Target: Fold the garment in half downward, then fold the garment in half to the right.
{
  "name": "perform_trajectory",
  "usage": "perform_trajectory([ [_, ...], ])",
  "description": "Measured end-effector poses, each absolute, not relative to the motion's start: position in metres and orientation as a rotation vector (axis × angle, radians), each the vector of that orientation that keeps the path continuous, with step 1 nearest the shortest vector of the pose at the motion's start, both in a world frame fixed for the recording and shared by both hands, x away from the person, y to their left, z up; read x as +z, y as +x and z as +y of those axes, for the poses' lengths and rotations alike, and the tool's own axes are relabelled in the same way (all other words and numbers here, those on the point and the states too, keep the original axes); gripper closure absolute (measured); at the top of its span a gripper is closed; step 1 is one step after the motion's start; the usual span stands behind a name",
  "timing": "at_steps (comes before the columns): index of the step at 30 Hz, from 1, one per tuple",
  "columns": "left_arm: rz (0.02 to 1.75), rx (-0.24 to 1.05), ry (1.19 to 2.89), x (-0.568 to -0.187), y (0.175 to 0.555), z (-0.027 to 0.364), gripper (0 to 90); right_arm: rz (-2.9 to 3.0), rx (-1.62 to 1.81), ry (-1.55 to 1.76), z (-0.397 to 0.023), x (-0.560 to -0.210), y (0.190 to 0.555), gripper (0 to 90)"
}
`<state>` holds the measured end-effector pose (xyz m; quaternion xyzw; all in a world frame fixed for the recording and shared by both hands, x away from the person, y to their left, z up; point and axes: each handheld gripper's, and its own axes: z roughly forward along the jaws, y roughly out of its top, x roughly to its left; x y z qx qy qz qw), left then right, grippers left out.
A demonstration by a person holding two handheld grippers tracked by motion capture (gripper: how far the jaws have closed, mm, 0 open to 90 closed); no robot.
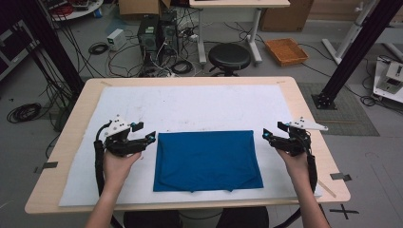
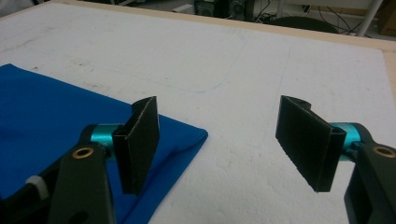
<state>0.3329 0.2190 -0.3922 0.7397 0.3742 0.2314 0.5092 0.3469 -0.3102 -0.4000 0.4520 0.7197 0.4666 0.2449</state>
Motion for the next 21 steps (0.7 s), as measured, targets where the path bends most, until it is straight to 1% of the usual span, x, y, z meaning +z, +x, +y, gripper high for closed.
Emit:
perform_trajectory([
  [6,0.910,0.544,1.776,-0.394,0.335,0.218,35.3,1.983,1.272,1.223,-0.307,-0.401,0.350,26.8],
  [10,0.951,0.509,1.756,-0.394,0.337,0.217,35.2,1.990,1.279,1.216,-0.307,-0.402,0.349,26.1],
  [15,0.967,0.510,1.758,-0.392,0.337,0.213,34.0,1.993,1.273,1.200,-0.312,-0.402,0.348,24.1],
  [21,0.970,0.493,1.752,-0.389,0.331,0.208,33.1,1.977,1.269,1.215,-0.317,-0.400,0.345,24.0],
])
